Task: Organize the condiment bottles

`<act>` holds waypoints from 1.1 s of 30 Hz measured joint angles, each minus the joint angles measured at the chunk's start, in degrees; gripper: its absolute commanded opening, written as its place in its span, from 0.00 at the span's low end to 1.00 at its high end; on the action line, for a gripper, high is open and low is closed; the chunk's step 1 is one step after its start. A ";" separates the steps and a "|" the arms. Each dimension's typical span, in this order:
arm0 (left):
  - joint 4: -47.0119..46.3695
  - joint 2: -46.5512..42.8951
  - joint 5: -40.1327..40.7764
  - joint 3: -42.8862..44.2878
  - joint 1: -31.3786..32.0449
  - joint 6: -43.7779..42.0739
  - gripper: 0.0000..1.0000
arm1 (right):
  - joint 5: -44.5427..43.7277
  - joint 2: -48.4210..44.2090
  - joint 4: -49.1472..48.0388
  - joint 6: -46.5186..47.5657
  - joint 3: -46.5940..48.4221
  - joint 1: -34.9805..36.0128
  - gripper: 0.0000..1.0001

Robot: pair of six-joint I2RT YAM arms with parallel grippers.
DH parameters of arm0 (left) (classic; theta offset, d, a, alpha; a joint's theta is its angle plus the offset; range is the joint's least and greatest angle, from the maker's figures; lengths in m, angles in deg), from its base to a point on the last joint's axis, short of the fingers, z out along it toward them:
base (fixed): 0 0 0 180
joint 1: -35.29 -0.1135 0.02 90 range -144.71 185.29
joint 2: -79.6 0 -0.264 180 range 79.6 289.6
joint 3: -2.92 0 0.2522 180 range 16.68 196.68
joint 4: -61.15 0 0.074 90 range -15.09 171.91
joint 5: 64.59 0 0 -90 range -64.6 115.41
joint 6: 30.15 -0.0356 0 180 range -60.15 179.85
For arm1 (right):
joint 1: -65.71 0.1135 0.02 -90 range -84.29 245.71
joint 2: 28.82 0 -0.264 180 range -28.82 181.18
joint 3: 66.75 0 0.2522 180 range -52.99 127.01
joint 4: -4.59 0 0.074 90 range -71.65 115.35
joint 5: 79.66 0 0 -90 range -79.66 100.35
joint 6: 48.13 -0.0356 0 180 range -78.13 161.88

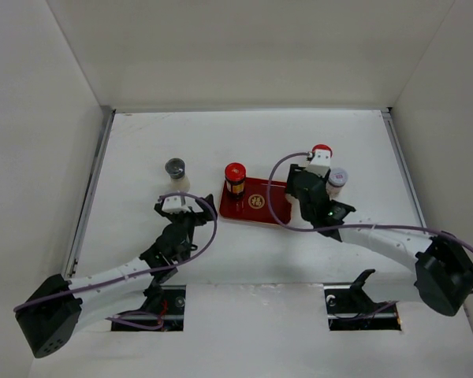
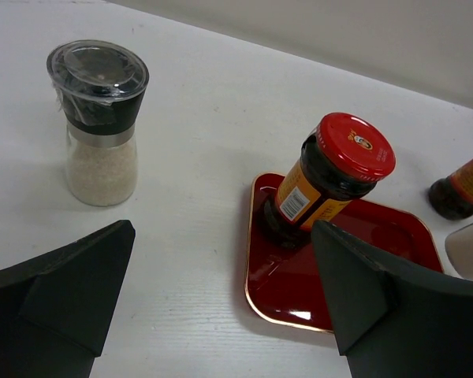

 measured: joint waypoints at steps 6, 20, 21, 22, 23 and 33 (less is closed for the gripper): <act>-1.64 -0.35 0.00 -1.29 -0.39 0.13 0.98 | 1.05 8.96 -3.80 0.76 8.11 5.29 0.55; -2.40 -2.25 0.00 -2.62 -1.09 0.15 0.97 | 3.50 25.44 -11.26 0.33 14.82 6.56 0.75; -2.40 -2.14 0.00 -2.62 -1.07 0.15 0.97 | 3.54 25.68 -11.76 0.13 14.82 6.60 0.78; -2.43 -2.14 0.02 -2.62 -1.01 0.15 0.97 | 3.50 25.86 -12.22 -0.04 14.82 6.67 0.82; -2.43 -2.14 0.02 -2.62 -0.98 0.15 0.97 | 3.50 25.92 -12.74 -0.11 14.82 6.67 0.87; -2.43 -1.81 0.02 -2.62 -1.01 0.15 0.97 | 3.65 16.72 -11.04 -1.95 12.92 5.86 0.96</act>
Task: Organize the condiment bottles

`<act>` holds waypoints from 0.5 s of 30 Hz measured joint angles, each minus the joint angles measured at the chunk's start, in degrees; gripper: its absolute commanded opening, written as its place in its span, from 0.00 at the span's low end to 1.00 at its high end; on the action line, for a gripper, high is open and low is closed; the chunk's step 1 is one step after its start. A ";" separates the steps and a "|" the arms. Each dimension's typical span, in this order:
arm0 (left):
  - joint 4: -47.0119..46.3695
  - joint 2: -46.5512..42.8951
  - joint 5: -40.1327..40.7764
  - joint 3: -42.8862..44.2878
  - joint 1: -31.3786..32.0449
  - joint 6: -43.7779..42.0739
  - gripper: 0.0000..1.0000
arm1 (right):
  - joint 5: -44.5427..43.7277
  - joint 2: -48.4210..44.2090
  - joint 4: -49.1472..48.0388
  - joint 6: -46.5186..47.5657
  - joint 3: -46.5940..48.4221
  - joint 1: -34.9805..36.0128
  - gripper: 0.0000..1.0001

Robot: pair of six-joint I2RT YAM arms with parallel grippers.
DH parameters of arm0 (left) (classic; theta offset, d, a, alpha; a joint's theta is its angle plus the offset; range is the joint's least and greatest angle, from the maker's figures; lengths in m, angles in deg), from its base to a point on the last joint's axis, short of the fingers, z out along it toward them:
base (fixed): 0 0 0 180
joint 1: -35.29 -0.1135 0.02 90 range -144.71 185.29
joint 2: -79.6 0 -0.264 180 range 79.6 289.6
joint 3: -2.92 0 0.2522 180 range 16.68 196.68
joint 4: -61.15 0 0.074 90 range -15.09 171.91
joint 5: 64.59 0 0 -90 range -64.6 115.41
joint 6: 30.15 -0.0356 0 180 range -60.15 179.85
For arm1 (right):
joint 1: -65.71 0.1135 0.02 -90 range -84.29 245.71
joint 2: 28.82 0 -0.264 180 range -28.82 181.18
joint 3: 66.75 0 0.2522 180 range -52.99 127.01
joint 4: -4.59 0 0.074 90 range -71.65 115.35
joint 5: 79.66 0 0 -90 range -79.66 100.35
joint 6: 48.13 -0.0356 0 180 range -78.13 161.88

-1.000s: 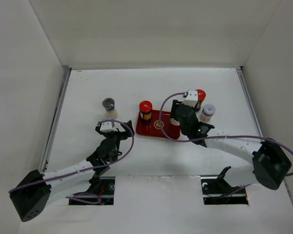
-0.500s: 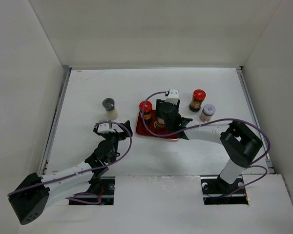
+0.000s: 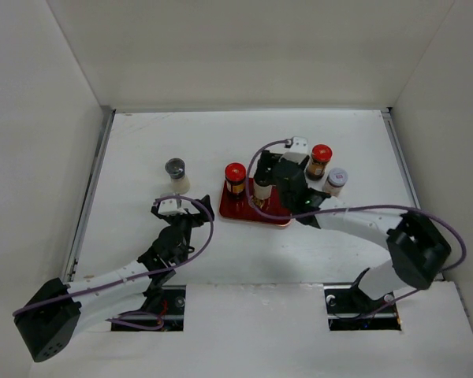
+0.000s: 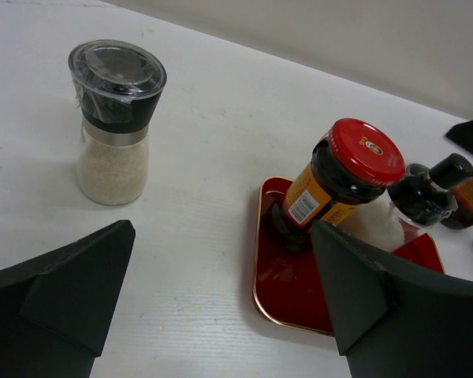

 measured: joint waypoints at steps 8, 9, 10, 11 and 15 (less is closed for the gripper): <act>0.00 0.22 0.00 0.00 0.04 0.00 0.97 | 0.00 -9.05 3.04 -0.04 -2.38 -15.56 1.00; -0.02 0.35 0.00 0.00 0.02 0.00 0.97 | -0.13 -7.82 4.50 0.39 -1.70 -17.31 1.00; 0.00 0.50 0.00 0.00 0.02 0.00 0.97 | -0.17 -6.43 5.70 0.85 -1.01 -18.53 1.00; 0.00 0.61 0.00 0.00 -0.02 0.00 0.97 | -0.20 -4.87 6.91 1.49 -0.24 -19.54 1.00; -0.04 1.22 -0.02 0.00 -0.09 0.00 0.97 | 0.79 -0.13 10.60 3.23 1.90 -22.29 1.00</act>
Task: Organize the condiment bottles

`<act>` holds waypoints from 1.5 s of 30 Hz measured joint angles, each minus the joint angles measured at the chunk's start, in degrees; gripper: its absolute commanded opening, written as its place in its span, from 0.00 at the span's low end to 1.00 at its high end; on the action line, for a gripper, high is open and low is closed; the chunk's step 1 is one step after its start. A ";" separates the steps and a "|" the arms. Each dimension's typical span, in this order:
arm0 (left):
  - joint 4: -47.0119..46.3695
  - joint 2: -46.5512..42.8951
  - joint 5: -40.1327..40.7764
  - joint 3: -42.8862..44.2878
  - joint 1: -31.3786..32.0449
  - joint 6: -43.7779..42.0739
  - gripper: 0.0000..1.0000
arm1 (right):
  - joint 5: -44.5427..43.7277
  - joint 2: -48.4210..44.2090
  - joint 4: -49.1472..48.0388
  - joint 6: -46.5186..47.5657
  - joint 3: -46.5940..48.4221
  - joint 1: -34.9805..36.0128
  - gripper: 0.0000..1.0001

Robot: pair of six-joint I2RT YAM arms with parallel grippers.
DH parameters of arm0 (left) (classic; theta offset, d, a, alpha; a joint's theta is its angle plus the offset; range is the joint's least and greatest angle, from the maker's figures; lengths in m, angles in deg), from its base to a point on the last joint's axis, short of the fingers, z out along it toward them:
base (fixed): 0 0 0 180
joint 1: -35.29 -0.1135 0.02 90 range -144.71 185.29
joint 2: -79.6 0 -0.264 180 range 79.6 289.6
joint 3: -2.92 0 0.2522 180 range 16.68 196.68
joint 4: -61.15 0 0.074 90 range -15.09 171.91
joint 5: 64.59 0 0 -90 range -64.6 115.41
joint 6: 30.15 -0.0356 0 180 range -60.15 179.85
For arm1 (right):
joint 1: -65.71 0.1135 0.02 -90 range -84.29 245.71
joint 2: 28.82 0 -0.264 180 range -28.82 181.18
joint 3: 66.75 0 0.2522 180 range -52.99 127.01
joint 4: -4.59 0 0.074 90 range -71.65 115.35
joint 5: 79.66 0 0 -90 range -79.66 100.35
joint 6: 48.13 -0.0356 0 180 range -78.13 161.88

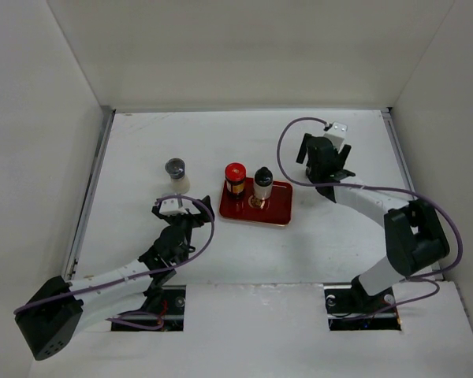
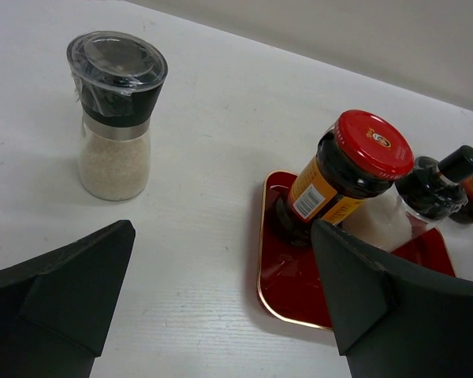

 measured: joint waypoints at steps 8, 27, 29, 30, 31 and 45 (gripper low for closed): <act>-0.07 0.00 0.02 0.00 0.00 0.00 0.98 | 5.55 5.75 2.23 1.70 4.15 -3.80 0.78; -0.37 -0.02 0.04 0.00 -0.76 0.00 0.97 | 7.76 -11.43 2.73 2.38 -1.42 6.64 0.51; -0.37 -0.02 0.07 0.00 -0.79 0.00 0.97 | 7.78 -11.72 2.05 2.01 -1.42 9.14 0.51; -0.37 -0.02 0.07 0.00 -0.81 0.00 0.97 | 7.80 -11.41 1.97 1.77 -1.42 10.21 0.51; -0.37 -0.02 0.07 0.00 -0.92 0.00 0.97 | 7.80 -10.84 1.97 1.64 -1.42 11.26 0.51; -0.37 -0.44 0.37 0.00 -1.49 0.00 0.97 | 5.40 -2.14 1.92 1.16 -2.40 15.39 0.52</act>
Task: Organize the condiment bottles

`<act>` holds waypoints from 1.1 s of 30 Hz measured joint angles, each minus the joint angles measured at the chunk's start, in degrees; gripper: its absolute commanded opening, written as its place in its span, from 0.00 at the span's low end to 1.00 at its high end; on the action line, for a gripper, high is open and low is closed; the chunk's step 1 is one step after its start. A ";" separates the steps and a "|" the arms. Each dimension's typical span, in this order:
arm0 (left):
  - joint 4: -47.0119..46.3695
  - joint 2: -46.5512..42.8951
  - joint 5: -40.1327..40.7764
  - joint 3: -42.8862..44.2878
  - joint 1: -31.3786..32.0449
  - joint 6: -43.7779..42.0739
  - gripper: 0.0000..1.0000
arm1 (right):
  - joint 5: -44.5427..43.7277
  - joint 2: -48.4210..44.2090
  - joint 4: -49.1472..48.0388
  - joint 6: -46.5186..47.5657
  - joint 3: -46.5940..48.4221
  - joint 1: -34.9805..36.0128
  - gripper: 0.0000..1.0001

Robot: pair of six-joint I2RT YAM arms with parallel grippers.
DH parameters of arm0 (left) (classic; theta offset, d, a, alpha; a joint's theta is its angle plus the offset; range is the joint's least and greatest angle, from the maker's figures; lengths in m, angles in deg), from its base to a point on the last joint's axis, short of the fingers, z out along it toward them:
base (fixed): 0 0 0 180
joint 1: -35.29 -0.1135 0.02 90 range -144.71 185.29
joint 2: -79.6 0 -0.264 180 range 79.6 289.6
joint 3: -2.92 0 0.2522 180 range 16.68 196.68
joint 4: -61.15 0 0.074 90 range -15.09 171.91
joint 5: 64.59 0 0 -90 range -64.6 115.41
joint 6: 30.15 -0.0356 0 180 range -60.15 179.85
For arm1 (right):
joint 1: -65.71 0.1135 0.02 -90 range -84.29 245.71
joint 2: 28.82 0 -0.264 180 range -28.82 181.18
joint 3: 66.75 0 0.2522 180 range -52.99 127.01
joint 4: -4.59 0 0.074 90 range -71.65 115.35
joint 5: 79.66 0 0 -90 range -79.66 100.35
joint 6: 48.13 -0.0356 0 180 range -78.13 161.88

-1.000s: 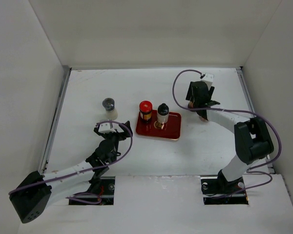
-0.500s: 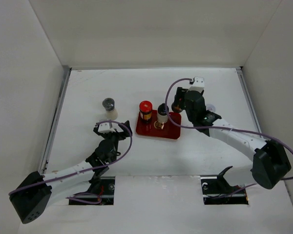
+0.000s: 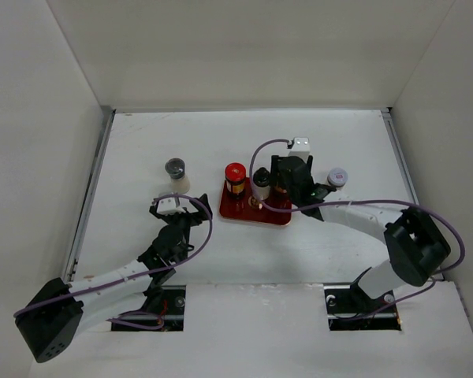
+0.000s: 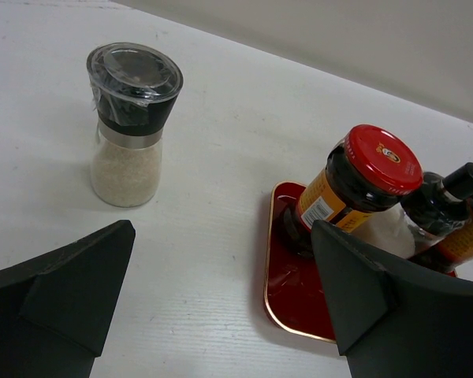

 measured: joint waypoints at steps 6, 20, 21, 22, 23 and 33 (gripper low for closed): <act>0.52 0.20 0.48 0.33 0.07 0.04 0.98 | -1.46 2.16 -1.68 -0.15 -0.11 0.48 0.79; 24.57 0.07 10.21 21.31 0.13 2.64 1.00 | -4.02 -11.91 -4.04 -0.85 -2.56 0.50 1.00; 26.14 1.05 10.16 23.52 -1.05 2.78 1.00 | -4.26 -13.53 -4.37 -0.96 -3.28 0.50 1.00; 27.32 2.36 9.94 25.55 -2.38 2.82 1.00 | -4.48 -14.69 -4.85 -1.07 -4.11 0.50 1.00; 28.48 3.87 9.38 27.36 -3.91 2.95 1.00 | -4.74 -15.61 -5.27 -1.20 -5.07 0.52 1.00; 33.92 20.76 2.54 32.04 -17.57 5.01 1.00 | -4.52 -15.28 -6.88 -1.25 -12.24 1.07 1.00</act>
